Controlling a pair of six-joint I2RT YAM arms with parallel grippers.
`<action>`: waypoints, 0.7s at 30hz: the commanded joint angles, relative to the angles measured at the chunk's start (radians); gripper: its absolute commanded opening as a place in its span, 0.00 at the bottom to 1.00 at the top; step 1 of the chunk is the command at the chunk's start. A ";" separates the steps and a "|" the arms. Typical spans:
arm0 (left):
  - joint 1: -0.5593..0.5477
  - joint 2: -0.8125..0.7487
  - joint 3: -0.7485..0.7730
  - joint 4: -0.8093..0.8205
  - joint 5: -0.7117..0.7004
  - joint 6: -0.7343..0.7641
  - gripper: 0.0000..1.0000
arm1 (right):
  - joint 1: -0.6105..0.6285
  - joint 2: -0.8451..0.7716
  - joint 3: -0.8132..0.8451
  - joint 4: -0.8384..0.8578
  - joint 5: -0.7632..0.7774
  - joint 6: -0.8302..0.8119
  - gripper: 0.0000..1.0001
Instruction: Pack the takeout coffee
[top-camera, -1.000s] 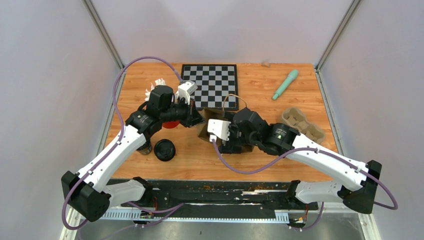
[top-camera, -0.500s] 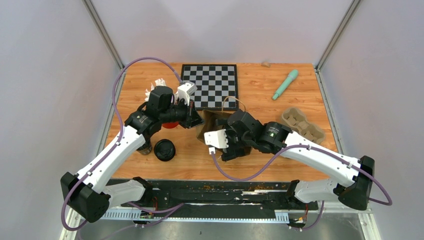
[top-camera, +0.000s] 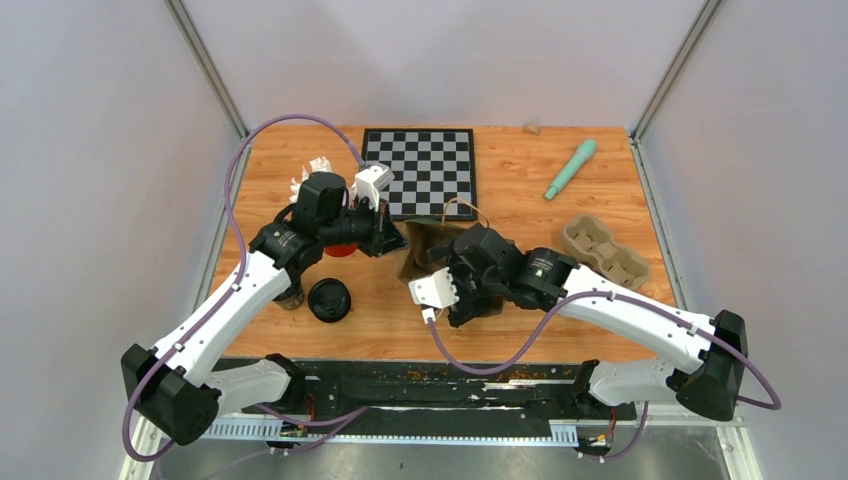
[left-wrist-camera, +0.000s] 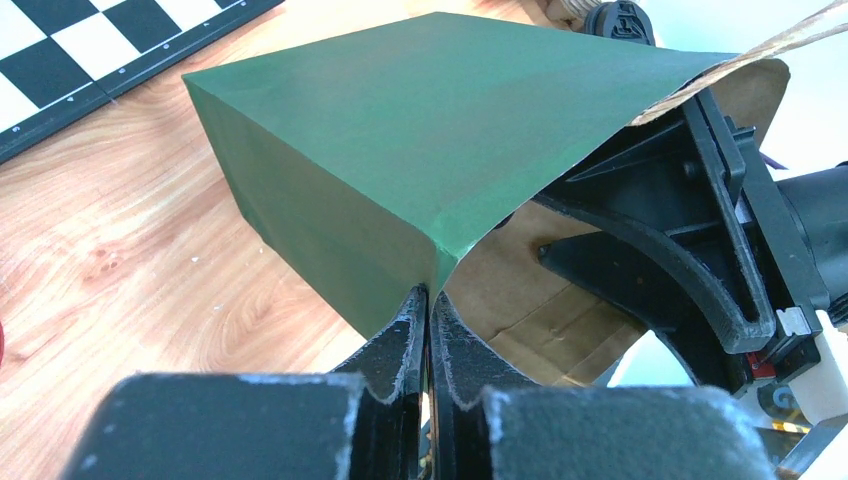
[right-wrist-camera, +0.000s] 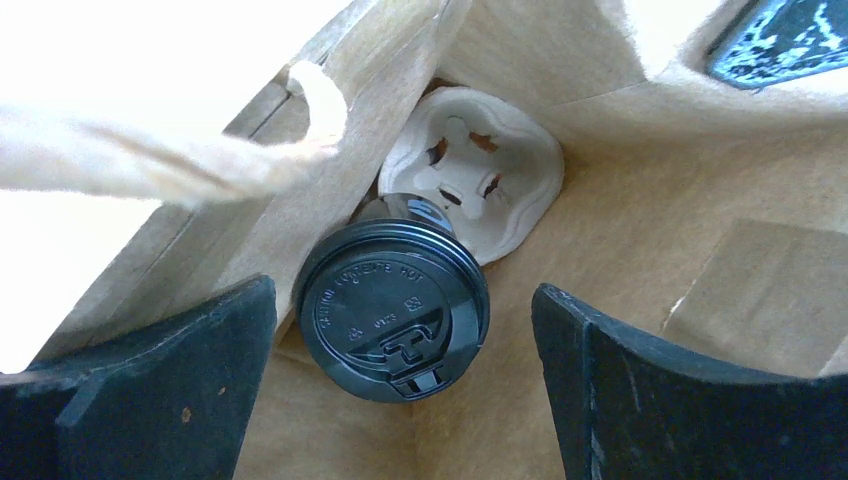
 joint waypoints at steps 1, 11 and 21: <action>-0.004 -0.013 0.016 0.029 0.014 -0.006 0.08 | -0.016 0.012 0.006 0.081 -0.034 -0.041 0.97; -0.003 -0.003 0.021 0.037 0.020 -0.016 0.09 | -0.059 0.050 0.031 0.114 -0.115 -0.039 0.87; -0.004 0.009 0.028 0.034 0.025 -0.022 0.09 | -0.083 0.103 0.055 0.116 -0.186 -0.031 0.69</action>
